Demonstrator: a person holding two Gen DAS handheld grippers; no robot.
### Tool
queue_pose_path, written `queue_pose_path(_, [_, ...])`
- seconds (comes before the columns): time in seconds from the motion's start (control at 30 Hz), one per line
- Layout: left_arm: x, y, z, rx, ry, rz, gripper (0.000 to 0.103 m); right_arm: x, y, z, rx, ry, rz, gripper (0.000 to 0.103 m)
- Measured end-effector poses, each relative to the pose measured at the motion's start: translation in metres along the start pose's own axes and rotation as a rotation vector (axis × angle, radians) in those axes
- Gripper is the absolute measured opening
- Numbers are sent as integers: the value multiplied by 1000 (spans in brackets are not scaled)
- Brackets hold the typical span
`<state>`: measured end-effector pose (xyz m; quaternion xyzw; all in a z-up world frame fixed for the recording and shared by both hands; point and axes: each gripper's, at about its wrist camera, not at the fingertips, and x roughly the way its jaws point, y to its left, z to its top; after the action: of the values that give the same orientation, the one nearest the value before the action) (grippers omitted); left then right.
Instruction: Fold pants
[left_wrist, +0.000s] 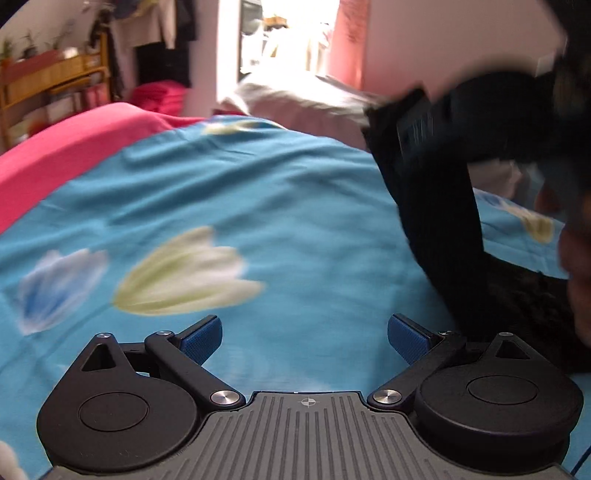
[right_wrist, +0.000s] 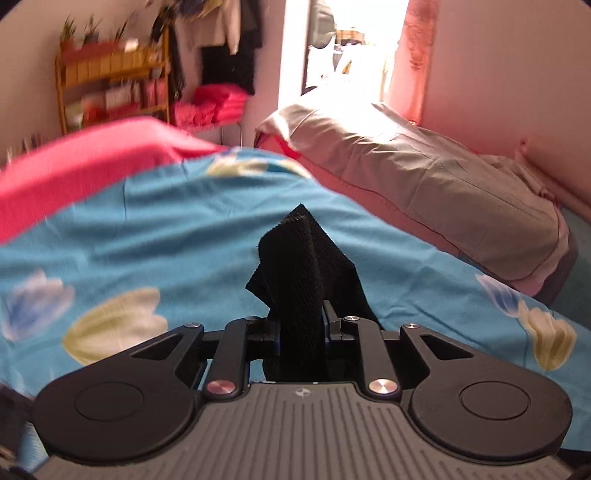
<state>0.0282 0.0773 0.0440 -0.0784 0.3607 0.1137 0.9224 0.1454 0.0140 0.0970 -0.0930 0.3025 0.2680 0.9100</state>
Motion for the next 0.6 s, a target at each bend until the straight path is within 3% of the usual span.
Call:
queue_pose_path(0.13, [20,-55,8,21,51,-85,103,-41,-47,7,112,-42,44,22])
queue_pose_path(0.33, [49,-118,6,92,91,-62,103,-92,-105,-8,174,-96,8,21])
queue_pose_path(0.47, [45,-128,4,129,82,-67,103,-123,-155,-42,258,-120,-39,21])
queue_pose_path(0.6, [26,-125,-3,206,41,-177,103,-155,-215,-108,408,-145,-82,21])
